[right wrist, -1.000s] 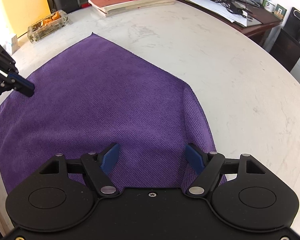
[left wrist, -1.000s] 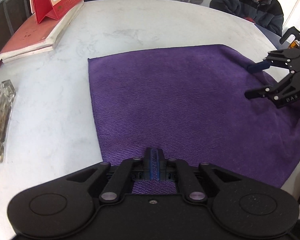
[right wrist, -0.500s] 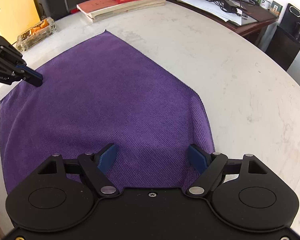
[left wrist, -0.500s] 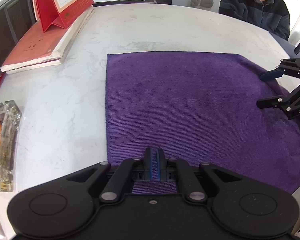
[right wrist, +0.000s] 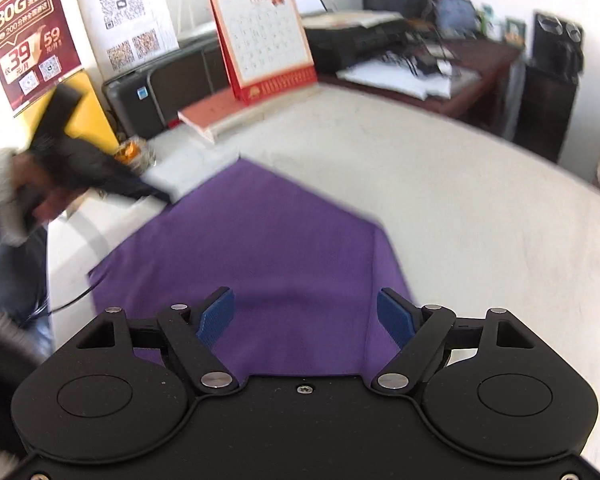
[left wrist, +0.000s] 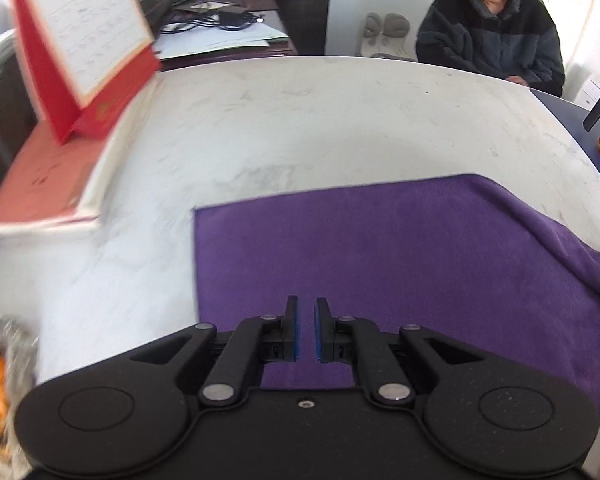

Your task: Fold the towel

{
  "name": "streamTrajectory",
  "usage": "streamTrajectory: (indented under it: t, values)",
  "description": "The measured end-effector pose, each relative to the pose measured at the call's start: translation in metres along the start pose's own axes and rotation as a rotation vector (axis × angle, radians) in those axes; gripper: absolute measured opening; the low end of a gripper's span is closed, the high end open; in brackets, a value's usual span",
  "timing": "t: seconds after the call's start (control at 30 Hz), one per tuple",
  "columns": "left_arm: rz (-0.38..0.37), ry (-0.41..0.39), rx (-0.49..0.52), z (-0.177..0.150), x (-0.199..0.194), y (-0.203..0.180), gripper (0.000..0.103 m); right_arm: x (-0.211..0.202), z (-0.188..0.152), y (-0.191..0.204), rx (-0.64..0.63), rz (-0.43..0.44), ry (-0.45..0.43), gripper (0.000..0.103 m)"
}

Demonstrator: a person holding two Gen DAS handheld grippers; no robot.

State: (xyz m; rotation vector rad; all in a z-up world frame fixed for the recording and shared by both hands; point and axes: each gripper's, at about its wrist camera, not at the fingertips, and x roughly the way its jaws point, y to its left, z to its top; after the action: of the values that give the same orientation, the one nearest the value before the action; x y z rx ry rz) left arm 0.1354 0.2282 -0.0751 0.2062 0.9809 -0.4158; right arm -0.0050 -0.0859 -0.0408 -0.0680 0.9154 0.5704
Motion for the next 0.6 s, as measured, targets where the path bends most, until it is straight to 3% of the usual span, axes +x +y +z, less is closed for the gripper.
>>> streamTrajectory:
  t: [0.2,0.33,0.53,0.6]
  values:
    - [0.034,0.035,0.032,0.011,0.025,-0.002,0.011,-0.018,-0.045,-0.006,0.159,-0.076,0.045,0.078]
    - [0.063,0.042,0.007,0.003,0.019,0.007,0.019,-0.030,-0.062,-0.015,0.240,-0.131,0.030,0.078]
    - [0.114,0.060,-0.023,-0.007,0.010,0.019,0.021,-0.057,-0.078,-0.050,0.359,-0.245,-0.037,0.077]
    - [0.167,0.074,-0.019,-0.010,0.007,0.018,0.021,-0.060,-0.080,-0.064,0.379,-0.288,-0.040,0.076]
